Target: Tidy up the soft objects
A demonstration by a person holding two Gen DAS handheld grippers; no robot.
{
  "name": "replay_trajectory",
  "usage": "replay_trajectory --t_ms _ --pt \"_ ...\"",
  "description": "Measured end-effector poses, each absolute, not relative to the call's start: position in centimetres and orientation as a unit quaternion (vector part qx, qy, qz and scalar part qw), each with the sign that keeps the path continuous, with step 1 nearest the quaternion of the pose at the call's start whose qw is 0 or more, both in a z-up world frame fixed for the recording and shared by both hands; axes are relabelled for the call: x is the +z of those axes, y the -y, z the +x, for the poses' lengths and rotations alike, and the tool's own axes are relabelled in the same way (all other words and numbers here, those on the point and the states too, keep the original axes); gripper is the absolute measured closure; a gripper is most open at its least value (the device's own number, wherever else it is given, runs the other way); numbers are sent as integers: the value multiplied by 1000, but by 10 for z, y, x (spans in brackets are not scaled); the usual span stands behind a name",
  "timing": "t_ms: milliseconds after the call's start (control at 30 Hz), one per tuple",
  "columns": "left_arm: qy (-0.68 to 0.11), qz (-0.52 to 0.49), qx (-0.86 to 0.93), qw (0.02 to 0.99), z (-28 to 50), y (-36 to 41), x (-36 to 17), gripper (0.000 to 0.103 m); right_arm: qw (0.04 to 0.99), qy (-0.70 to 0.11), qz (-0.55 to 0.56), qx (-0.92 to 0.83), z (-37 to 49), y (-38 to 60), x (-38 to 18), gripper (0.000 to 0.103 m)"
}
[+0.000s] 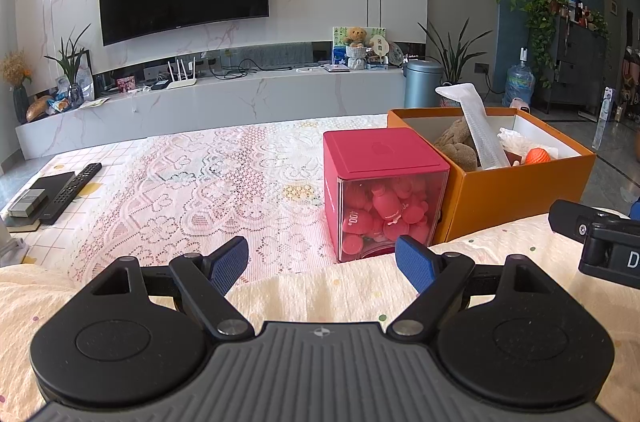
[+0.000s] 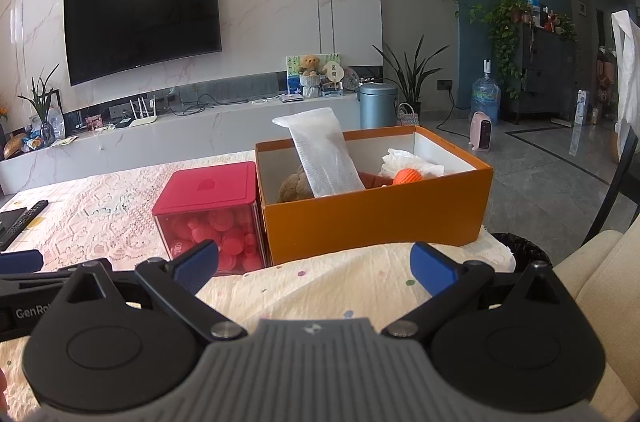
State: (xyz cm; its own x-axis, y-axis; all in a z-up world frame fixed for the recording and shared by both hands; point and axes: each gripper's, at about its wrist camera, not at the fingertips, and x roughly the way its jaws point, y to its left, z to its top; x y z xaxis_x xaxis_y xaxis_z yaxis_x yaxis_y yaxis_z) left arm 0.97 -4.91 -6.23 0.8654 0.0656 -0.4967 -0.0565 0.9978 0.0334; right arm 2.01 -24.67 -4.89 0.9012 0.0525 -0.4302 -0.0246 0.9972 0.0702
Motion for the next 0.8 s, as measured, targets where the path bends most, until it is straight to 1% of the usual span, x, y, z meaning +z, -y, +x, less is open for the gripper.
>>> replay_trajectory --t_ms 800 --pt "-259 8 32 965 10 49 -63 5 974 -223 31 20 21 246 -49 3"
